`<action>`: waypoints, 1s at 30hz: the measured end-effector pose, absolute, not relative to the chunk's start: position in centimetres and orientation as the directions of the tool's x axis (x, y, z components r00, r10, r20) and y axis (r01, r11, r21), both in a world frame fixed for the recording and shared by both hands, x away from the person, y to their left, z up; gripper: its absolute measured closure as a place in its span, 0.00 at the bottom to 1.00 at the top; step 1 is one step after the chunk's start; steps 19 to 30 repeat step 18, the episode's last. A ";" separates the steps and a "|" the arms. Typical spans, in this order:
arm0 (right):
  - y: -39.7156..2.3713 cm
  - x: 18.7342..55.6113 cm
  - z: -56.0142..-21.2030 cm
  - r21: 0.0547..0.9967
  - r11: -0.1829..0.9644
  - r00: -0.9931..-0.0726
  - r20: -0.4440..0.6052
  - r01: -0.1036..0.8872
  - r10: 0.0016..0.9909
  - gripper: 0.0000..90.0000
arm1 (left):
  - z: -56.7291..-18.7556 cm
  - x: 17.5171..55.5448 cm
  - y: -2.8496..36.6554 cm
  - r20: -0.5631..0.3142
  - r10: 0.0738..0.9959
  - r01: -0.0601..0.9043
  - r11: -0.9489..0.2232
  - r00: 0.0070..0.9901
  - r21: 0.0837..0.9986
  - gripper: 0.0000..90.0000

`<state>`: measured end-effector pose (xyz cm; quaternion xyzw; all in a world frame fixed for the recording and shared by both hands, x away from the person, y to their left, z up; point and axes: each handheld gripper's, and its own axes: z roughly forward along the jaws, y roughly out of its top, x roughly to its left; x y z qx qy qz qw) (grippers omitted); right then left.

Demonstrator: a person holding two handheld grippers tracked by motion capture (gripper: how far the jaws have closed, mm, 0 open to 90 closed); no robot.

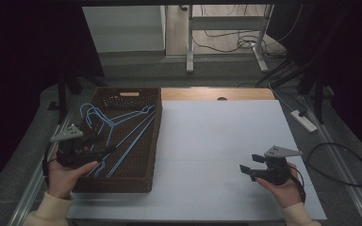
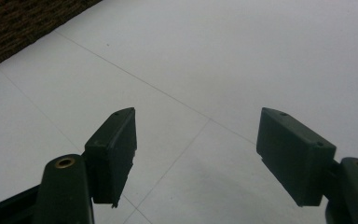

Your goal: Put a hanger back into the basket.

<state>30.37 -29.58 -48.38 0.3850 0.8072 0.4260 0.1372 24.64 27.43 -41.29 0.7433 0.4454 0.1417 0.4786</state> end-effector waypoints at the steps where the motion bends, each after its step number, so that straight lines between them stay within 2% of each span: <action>1: -29.7 30.4 -48.3 0.795 0.341 -0.668 0.106 0.502 0.737 0.32 | -41.4 24.3 27.2 -0.211 0.792 0.518 -0.151 0.573 0.842 0.34; 6: -30.3 30.4 -48.1 0.804 0.328 -0.665 0.109 0.496 0.739 0.32 | -42.3 22.5 25.3 -0.192 0.761 0.479 -0.173 0.620 0.860 0.33; 14: -31.2 30.2 -47.6 0.830 0.299 -0.660 0.107 0.471 0.744 0.32 | -43.8 21.7 23.5 -0.168 0.745 0.459 -0.202 0.645 0.865 0.33; 30: -31.5 30.2 -47.4 0.839 0.290 -0.663 0.108 0.460 0.740 0.32 | -44.0 21.7 23.2 -0.165 0.742 0.458 -0.209 0.650 0.864 0.32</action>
